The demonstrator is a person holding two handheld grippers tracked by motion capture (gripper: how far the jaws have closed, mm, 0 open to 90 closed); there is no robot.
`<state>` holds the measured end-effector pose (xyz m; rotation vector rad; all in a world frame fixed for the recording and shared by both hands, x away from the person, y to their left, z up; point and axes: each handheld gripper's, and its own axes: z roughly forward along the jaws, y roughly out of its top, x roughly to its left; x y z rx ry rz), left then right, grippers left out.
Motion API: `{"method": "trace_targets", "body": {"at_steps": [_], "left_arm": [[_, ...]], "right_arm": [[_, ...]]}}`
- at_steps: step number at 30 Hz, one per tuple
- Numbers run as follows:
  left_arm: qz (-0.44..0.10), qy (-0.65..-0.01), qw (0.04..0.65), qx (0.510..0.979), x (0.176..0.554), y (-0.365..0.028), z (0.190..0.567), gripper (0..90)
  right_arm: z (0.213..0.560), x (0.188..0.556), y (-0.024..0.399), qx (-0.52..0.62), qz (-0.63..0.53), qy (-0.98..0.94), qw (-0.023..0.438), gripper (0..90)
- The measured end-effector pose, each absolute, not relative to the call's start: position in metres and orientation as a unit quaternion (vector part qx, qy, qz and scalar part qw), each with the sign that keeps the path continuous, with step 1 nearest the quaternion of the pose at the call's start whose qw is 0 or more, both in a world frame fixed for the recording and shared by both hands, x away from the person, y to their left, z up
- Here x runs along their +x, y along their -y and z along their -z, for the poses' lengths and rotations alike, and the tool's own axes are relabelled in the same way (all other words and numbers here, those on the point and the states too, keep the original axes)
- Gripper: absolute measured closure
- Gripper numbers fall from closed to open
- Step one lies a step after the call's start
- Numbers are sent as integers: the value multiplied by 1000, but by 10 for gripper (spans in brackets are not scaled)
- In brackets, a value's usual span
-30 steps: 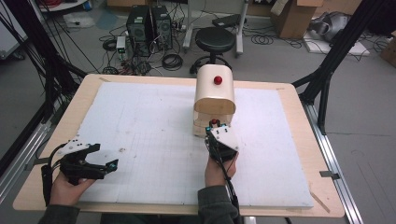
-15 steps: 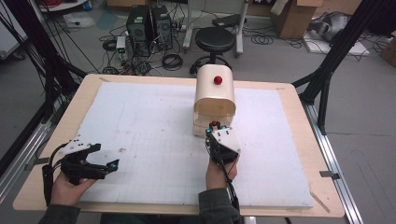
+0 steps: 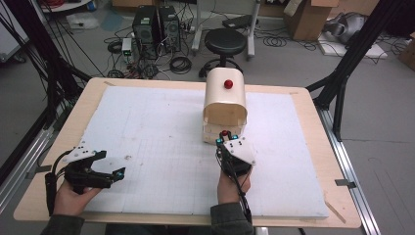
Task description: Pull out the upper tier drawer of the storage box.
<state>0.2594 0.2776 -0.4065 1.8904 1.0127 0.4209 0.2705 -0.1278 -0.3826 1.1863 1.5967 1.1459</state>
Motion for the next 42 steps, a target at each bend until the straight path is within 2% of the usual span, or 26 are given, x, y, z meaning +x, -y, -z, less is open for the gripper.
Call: {"method": "trace_targets", "body": {"at_steps": [42], "left_arm": [[-170,-408,460,770,259,-276,406,17]], "right_arm": [[384,240,132,463,-465,-638,404,730]]}}
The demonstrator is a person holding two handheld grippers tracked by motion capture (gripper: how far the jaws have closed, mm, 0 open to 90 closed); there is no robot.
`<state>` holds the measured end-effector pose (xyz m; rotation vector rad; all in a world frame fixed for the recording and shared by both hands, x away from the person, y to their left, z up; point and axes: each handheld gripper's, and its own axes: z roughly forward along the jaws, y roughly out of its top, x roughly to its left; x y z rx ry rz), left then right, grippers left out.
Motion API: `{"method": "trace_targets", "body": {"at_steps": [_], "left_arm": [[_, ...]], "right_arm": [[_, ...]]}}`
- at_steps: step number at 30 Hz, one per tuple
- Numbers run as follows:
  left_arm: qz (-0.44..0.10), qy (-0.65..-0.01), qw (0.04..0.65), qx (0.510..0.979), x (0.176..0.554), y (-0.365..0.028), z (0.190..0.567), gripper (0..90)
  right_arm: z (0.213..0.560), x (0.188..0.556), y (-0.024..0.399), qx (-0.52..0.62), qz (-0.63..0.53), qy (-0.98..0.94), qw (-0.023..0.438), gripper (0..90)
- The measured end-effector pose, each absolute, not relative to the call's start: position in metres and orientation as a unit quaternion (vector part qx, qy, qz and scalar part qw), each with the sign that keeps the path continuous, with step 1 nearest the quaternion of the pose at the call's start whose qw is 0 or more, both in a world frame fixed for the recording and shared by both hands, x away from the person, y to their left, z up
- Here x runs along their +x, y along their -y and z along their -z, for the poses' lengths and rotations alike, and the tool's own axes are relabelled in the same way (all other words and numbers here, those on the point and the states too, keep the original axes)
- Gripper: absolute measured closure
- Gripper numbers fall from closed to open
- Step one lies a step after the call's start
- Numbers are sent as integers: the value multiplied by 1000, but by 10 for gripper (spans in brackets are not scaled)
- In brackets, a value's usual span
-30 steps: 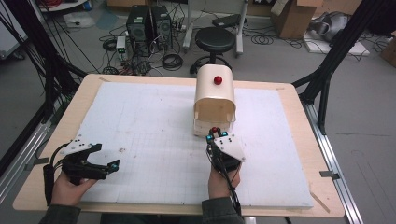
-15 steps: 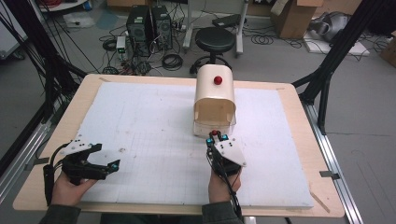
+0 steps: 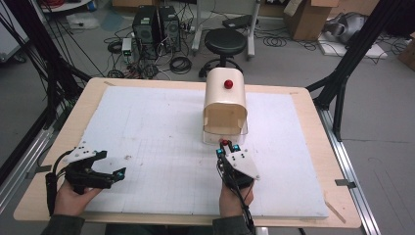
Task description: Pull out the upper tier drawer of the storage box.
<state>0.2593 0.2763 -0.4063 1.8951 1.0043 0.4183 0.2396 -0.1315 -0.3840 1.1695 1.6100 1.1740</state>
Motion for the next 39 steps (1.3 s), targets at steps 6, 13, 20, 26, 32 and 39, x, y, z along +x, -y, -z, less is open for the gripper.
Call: {"method": "trace_targets", "body": {"at_steps": [6,13,20,26,32,39], "left_arm": [[-170,-408,459,771,259,-276,407,17],[-172,-408,458,771,259,-276,406,17],[-172,-408,458,771,259,-276,406,17],[-172,-407,458,771,259,-276,406,17],[-172,-408,458,771,259,-276,406,17],[-173,-406,458,772,259,-275,406,17]], "right_arm": [[385,237,132,461,-465,-638,404,730],[385,234,132,461,-466,-639,402,730],[385,232,133,460,-466,-640,403,730],[385,231,133,458,-467,-640,403,729],[387,231,134,457,-469,-642,399,720],[387,230,135,461,-475,-639,392,705]]}}
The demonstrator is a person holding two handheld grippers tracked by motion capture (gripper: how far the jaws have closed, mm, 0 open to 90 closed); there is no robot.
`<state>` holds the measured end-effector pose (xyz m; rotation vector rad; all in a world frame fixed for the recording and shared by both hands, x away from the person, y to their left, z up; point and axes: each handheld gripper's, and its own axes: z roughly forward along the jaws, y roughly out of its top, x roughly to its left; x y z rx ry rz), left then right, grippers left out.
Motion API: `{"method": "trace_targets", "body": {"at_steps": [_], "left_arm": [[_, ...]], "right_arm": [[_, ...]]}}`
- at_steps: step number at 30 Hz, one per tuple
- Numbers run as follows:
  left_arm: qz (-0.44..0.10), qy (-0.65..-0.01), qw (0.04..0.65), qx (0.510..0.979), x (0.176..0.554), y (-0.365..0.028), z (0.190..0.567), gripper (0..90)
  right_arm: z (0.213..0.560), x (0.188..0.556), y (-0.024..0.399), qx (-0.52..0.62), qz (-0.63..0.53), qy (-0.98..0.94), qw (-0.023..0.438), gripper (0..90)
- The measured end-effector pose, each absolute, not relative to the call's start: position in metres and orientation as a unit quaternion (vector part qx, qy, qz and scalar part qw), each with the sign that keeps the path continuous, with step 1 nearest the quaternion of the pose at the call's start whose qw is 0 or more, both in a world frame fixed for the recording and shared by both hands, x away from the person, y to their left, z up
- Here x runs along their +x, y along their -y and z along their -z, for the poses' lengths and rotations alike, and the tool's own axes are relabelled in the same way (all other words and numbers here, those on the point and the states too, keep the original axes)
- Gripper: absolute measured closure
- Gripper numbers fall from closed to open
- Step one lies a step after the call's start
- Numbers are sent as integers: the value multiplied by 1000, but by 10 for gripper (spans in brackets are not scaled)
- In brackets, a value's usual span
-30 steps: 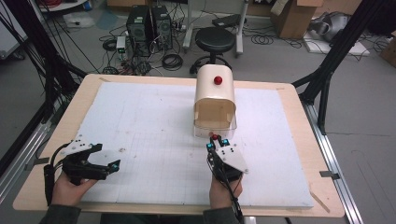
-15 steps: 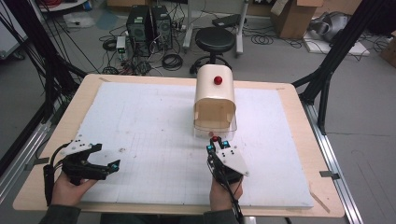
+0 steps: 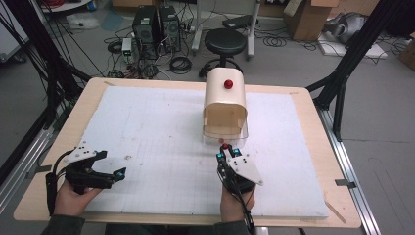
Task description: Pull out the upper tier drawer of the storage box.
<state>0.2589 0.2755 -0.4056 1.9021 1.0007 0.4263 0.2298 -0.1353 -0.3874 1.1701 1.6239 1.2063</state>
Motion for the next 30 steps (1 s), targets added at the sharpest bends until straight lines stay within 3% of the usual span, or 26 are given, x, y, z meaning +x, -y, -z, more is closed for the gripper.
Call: {"method": "trace_targets", "body": {"at_steps": [9,19,30], "left_arm": [[-173,-407,459,770,259,-275,406,17],[-172,-405,460,771,259,-274,406,17],[-173,-407,462,769,259,-275,405,17]], "right_arm": [[390,226,139,456,-480,-641,390,618],[387,229,154,445,-495,-660,349,348],[382,234,173,431,-500,-686,306,156]]}}
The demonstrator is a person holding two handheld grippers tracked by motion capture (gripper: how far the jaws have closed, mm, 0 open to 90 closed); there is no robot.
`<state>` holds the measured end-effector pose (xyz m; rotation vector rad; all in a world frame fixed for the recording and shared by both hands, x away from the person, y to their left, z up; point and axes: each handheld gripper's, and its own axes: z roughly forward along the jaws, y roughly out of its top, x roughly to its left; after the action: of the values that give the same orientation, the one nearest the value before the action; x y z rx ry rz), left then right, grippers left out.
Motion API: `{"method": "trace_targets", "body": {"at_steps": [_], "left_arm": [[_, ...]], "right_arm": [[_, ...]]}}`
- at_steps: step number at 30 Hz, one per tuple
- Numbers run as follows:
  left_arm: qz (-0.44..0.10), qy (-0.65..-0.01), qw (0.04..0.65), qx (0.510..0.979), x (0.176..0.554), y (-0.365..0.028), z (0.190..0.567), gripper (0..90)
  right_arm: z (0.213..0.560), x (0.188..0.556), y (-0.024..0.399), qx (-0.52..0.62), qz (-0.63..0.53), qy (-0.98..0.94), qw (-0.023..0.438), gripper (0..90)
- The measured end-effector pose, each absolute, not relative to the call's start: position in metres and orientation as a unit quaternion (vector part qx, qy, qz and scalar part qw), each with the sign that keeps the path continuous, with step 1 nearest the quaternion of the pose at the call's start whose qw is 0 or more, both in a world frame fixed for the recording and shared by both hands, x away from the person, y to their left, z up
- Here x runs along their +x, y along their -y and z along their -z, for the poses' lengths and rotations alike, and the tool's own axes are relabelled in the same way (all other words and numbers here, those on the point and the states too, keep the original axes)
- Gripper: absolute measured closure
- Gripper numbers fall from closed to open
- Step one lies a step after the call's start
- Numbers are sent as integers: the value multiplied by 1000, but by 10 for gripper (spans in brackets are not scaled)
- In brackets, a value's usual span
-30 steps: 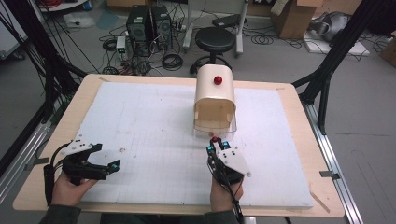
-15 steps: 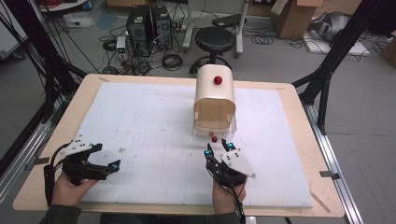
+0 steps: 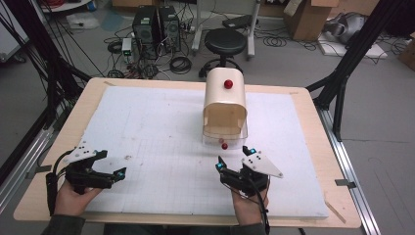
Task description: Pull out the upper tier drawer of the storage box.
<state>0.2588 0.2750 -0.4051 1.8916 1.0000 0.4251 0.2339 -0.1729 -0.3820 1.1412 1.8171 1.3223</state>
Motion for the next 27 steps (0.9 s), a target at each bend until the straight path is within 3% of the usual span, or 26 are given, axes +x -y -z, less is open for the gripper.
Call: {"method": "trace_targets", "body": {"at_steps": [21,23,27], "left_arm": [[-171,-406,464,769,258,-277,406,17],[-170,-406,465,768,257,-277,406,17],[-172,-406,467,767,256,-277,405,17]], "right_arm": [[380,257,214,401,-493,-743,210,79],[382,261,218,399,-488,-749,204,9],[384,266,228,399,-478,-758,196,8]]}}
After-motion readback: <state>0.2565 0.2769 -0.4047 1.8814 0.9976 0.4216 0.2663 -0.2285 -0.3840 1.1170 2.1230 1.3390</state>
